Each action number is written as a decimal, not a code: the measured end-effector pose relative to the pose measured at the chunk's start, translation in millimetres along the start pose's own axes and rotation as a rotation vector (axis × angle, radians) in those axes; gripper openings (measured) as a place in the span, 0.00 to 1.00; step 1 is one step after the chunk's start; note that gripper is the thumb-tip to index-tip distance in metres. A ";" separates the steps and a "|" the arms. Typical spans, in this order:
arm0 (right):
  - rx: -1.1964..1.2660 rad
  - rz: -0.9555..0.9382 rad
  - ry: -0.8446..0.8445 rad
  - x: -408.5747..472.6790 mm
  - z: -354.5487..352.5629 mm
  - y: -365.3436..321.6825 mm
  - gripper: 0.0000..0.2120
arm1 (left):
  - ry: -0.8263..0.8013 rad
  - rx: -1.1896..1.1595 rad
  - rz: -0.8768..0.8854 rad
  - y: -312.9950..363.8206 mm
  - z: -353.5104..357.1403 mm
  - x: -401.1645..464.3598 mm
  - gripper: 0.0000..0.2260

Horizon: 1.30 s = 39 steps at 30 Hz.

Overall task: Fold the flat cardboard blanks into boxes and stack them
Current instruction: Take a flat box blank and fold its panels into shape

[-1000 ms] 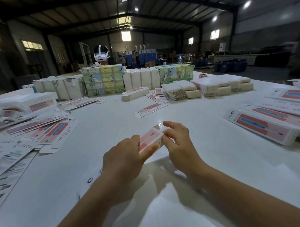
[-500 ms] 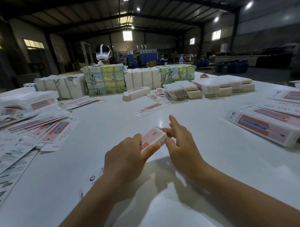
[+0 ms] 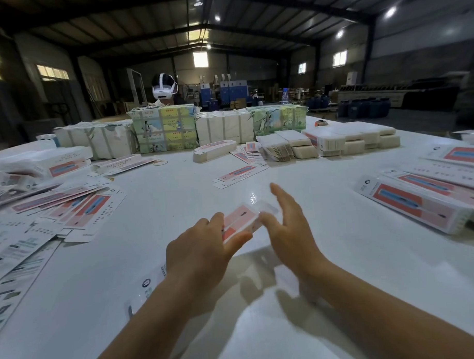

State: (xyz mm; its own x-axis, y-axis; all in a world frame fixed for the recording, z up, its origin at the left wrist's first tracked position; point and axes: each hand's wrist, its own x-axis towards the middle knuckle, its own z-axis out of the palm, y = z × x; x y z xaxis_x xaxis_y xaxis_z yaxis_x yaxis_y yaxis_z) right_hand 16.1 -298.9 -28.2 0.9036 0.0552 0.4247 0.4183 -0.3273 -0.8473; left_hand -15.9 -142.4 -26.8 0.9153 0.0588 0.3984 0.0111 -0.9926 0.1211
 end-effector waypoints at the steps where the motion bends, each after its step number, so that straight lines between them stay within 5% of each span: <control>1: 0.138 0.128 0.012 3.6 -2.3 -0.6 0.28 | 0.003 -0.004 0.004 0.8 0.0 -0.7 0.27; 5: 0.842 0.696 -0.097 12.7 -7.7 -1.1 0.21 | 0.020 0.037 0.071 8.3 2.5 -5.6 0.32; 9: 0.453 0.384 -0.138 7.6 -2.9 4.5 0.04 | 0.012 0.125 0.109 13.6 6.8 -7.1 0.32; 12: -0.099 0.011 -0.129 -1.8 3.1 6.5 0.07 | 0.012 0.196 0.107 18.5 9.1 -7.1 0.31; 16: -0.344 -0.148 -0.141 -5.9 7.5 5.9 0.12 | 0.042 0.234 0.100 19.2 10.1 -7.7 0.28; 19: -0.182 -0.102 -0.151 -10.4 7.7 -0.6 0.12 | 0.092 0.261 0.101 16.8 8.7 -8.2 0.31; 23: 0.523 0.324 -0.180 2.3 1.6 -9.3 0.14 | 0.149 0.235 0.096 10.4 5.8 -6.3 0.33; 26: 0.793 0.473 -0.182 9.7 -7.2 -11.5 0.10 | 0.170 0.225 0.099 9.0 6.5 -6.1 0.34; 35: 0.374 0.186 -0.189 3.8 -8.7 -9.7 0.18 | 0.182 0.226 0.123 9.7 3.2 -6.6 0.38; 39: 0.451 0.235 -0.155 3.8 -11.7 -12.5 0.20 | 0.220 0.171 0.136 13.5 -5.5 -8.4 0.39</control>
State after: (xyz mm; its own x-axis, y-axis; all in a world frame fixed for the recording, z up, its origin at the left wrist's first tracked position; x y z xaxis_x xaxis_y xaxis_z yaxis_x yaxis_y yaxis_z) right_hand 13.3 -305.6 -12.3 0.9666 0.1793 0.1833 0.1697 0.0887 -0.9815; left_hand -25.6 -155.7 -23.4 0.8043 -0.0726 0.5898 -0.0209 -0.9954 -0.0940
